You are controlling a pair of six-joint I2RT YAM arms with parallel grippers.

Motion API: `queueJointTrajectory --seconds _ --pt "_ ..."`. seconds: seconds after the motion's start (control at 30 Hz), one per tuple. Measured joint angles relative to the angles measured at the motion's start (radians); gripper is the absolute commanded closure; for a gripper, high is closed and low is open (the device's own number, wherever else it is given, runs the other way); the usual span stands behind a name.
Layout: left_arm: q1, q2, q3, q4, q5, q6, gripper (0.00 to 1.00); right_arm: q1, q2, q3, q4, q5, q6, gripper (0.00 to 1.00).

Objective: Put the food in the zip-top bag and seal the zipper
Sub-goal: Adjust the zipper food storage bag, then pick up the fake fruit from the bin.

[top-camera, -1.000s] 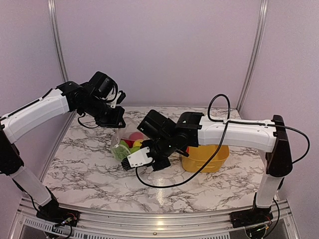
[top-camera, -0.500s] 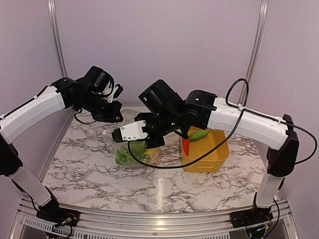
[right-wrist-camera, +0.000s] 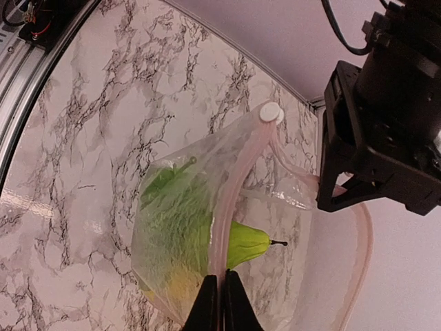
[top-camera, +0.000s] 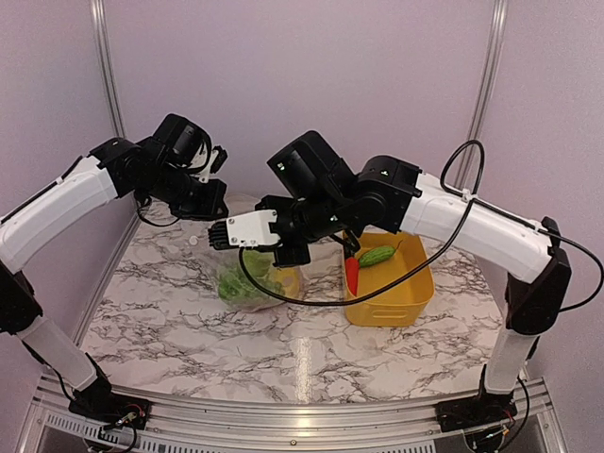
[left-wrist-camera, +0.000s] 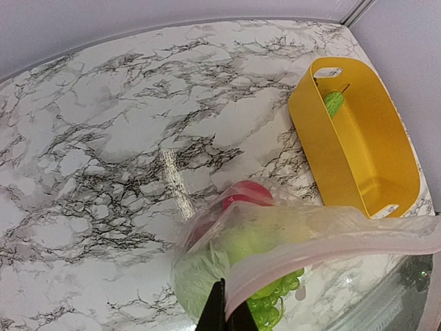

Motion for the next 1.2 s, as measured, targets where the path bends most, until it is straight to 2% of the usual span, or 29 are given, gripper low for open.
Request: queueJointTrajectory --seconds 0.27,0.5,0.77,0.8,0.83,0.87,0.97,1.0,1.07,1.2 --pt "0.0 -0.023 0.077 -0.039 -0.022 0.003 1.0 -0.026 -0.007 0.015 -0.005 -0.028 0.025 0.96" --pt "0.0 -0.041 0.142 -0.073 -0.099 0.034 1.0 -0.06 -0.007 0.064 0.003 -0.08 0.039 0.96" --pt "0.002 -0.042 0.11 -0.08 -0.118 0.05 1.0 -0.115 -0.006 0.034 0.047 -0.132 0.051 0.94" --pt "0.002 -0.038 0.101 -0.082 -0.118 0.05 1.0 -0.116 -0.006 0.029 0.05 -0.133 0.054 0.92" --pt "0.002 -0.033 0.089 -0.082 -0.118 0.05 1.0 -0.116 -0.006 0.027 0.049 -0.134 0.058 0.85" --pt "0.002 -0.031 0.082 -0.082 -0.119 0.05 1.0 -0.117 -0.006 0.023 0.051 -0.137 0.062 0.76" --pt "0.002 -0.024 0.061 -0.082 -0.118 0.052 1.0 -0.126 -0.008 0.001 0.064 -0.148 0.075 0.56" --pt "0.002 -0.024 0.058 -0.082 -0.118 0.053 1.0 -0.132 -0.011 -0.013 0.069 -0.152 0.081 0.47" --pt "0.002 -0.023 0.053 -0.08 -0.117 0.053 1.0 -0.161 -0.026 -0.058 0.077 -0.164 0.094 0.41" --pt "0.002 -0.023 0.042 -0.079 -0.111 0.053 1.0 -0.285 -0.079 -0.172 0.097 -0.194 0.13 0.38"
